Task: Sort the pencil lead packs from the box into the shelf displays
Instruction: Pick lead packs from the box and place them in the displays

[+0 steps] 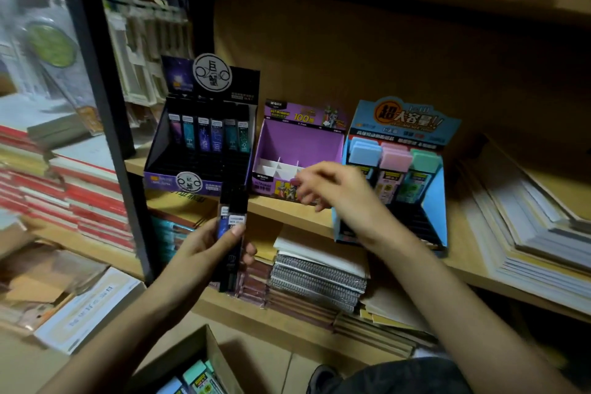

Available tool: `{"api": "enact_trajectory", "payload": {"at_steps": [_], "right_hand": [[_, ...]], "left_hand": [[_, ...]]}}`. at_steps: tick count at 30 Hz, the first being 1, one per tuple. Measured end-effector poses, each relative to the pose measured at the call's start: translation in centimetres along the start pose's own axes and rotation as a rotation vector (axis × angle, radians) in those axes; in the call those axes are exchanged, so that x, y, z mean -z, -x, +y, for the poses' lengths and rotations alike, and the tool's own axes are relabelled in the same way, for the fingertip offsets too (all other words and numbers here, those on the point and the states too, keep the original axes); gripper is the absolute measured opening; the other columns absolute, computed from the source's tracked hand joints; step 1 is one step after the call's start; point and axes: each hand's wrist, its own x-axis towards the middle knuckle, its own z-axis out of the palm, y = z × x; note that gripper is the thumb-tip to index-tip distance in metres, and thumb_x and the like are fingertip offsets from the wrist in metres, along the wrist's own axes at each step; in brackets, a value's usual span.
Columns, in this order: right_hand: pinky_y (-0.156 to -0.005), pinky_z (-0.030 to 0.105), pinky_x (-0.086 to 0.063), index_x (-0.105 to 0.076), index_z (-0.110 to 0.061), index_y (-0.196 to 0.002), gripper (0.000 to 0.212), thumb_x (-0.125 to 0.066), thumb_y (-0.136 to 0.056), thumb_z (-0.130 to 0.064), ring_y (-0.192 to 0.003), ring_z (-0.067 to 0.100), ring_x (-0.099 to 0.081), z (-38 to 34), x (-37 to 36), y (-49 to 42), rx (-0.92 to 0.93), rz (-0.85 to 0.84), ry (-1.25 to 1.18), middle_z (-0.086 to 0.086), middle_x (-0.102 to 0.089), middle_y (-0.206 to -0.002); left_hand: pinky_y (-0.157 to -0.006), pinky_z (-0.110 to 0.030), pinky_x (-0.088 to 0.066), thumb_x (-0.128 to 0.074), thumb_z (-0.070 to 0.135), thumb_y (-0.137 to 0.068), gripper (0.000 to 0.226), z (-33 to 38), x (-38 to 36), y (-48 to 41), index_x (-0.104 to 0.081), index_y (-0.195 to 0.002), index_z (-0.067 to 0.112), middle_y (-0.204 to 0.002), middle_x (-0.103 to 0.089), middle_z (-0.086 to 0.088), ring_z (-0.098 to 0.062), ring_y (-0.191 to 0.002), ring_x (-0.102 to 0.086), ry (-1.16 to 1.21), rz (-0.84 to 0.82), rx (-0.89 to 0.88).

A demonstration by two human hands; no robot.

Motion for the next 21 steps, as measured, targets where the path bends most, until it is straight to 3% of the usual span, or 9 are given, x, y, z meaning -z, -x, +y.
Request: {"api": "enact_trajectory", "payload": {"at_steps": [2,4,8,12,15,18,21], "right_hand": [[-0.059,0.018,-0.046,-0.063,-0.021,-0.085,0.008,-0.059,-0.091,-0.019,-0.064,0.003,-0.059,-1.0,-3.5,-0.3,0.002,-0.13,-0.068,-0.002,-0.064,-0.076],[-0.062,0.021,-0.046,-0.063,-0.017,-0.089,0.001,-0.064,-0.088,-0.016,-0.065,0.007,-0.058,-1.7,-6.1,-0.9,0.016,-0.142,-0.09,0.002,-0.062,-0.076],[-0.07,0.03,-0.048,-0.059,-0.017,-0.089,0.011,-0.068,-0.085,-0.014,-0.069,0.013,-0.057,-2.2,-8.8,-2.6,-0.041,-0.151,-0.16,0.003,-0.058,-0.079],[-0.053,0.016,-0.048,-0.058,-0.017,-0.088,0.011,-0.066,-0.085,-0.009,-0.053,0.001,-0.057,-2.8,-10.6,-4.5,-0.068,-0.191,-0.258,0.0,-0.057,-0.074],[-0.051,0.015,-0.049,-0.057,-0.016,-0.086,0.012,-0.064,-0.086,-0.006,-0.06,0.004,-0.062,-3.6,-10.2,-7.3,-0.049,-0.082,-0.348,0.001,-0.061,-0.076],[-0.049,0.017,-0.049,-0.055,-0.015,-0.081,0.016,-0.063,-0.086,-0.002,-0.057,0.003,-0.061,-4.3,-8.1,-11.2,0.078,0.158,-0.314,0.003,-0.06,-0.072],[-0.069,0.036,-0.053,-0.06,-0.01,-0.086,0.008,-0.067,-0.084,-0.006,-0.074,0.017,-0.061,-4.2,-6.6,-14.8,0.19,0.32,-0.019,0.01,-0.062,-0.082]], "left_hand": [[-0.06,-0.022,-0.054,-0.052,0.031,-0.084,0.031,0.6,0.3,0.3,-0.056,-0.107,0.01,-0.08,-0.069,-0.004,-0.016,-0.073,-0.067,-0.003,0.01,-0.027],[-0.06,-0.022,-0.054,-0.053,0.029,-0.084,0.028,1.3,0.6,0.5,-0.057,-0.105,0.011,-0.079,-0.07,-0.004,-0.016,-0.071,-0.067,0.002,0.027,-0.054],[-0.062,-0.026,-0.057,-0.057,0.032,-0.081,0.029,2.6,2.4,0.6,-0.059,-0.103,0.013,-0.08,-0.071,-0.005,-0.016,-0.071,-0.067,0.004,0.077,-0.071],[-0.063,-0.024,-0.055,-0.055,0.045,-0.08,0.033,3.4,4.9,0.3,-0.064,-0.101,0.022,-0.086,-0.072,-0.006,-0.017,-0.074,-0.068,-0.03,0.108,-0.082],[-0.059,-0.023,-0.055,-0.047,0.054,-0.081,0.037,3.9,6.7,-0.8,-0.066,-0.096,0.026,-0.086,-0.073,-0.004,-0.016,-0.073,-0.07,-0.007,0.231,-0.037],[-0.05,-0.019,-0.05,-0.049,0.049,-0.081,0.036,4.1,8.7,-1.7,-0.063,-0.097,0.019,-0.081,-0.071,-0.003,-0.013,-0.065,-0.067,0.046,0.35,-0.05],[-0.053,-0.016,-0.05,-0.05,0.05,-0.083,0.031,3.9,10.3,-1.4,-0.07,-0.095,0.03,-0.085,-0.072,0.005,-0.01,-0.071,-0.069,-0.077,0.37,-0.079]]}}
